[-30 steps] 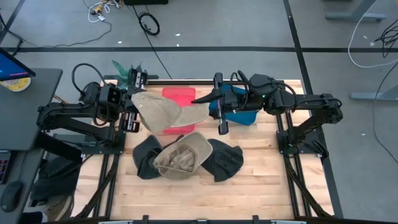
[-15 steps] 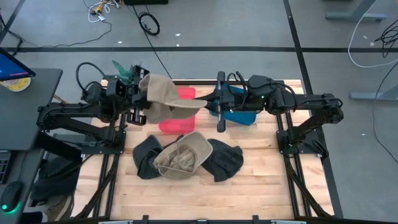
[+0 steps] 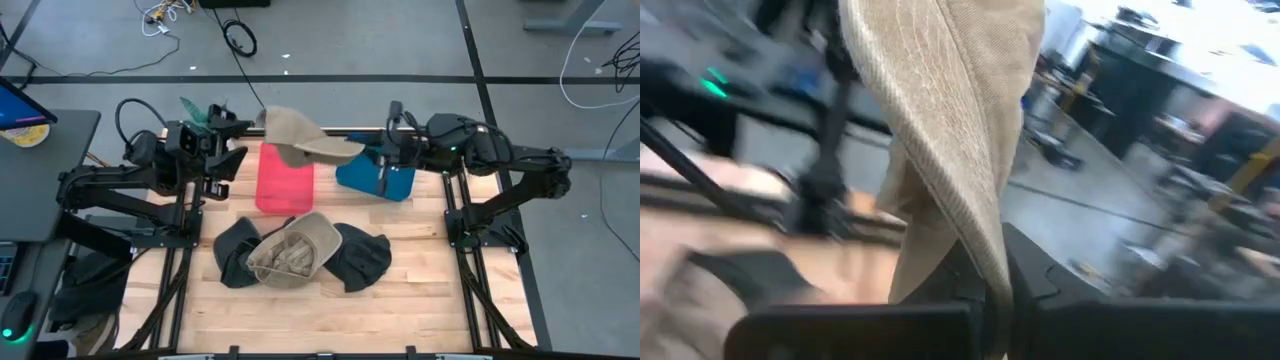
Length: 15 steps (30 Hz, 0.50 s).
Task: Pick & Place hat
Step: Put the right brown cap into the blue bin
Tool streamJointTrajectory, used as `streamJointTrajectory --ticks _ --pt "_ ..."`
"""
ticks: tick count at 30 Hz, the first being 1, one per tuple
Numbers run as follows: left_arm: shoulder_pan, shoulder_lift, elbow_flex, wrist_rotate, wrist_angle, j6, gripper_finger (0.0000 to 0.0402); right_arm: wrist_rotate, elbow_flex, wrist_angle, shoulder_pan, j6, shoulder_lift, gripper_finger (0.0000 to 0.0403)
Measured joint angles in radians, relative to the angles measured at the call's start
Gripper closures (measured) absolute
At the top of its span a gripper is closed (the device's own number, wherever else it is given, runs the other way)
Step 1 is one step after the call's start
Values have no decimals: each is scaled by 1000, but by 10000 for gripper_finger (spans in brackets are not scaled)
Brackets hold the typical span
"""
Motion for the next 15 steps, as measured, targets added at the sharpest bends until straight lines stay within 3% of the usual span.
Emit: streamJointTrajectory --ticks 9,15 --pt "0 -7 0 0 -40 1 154 370 2 -229 21 -349 -38 397" --pt "0 -7 0 0 -74 -2 154 465 2 -468 21 -344 -39 397"
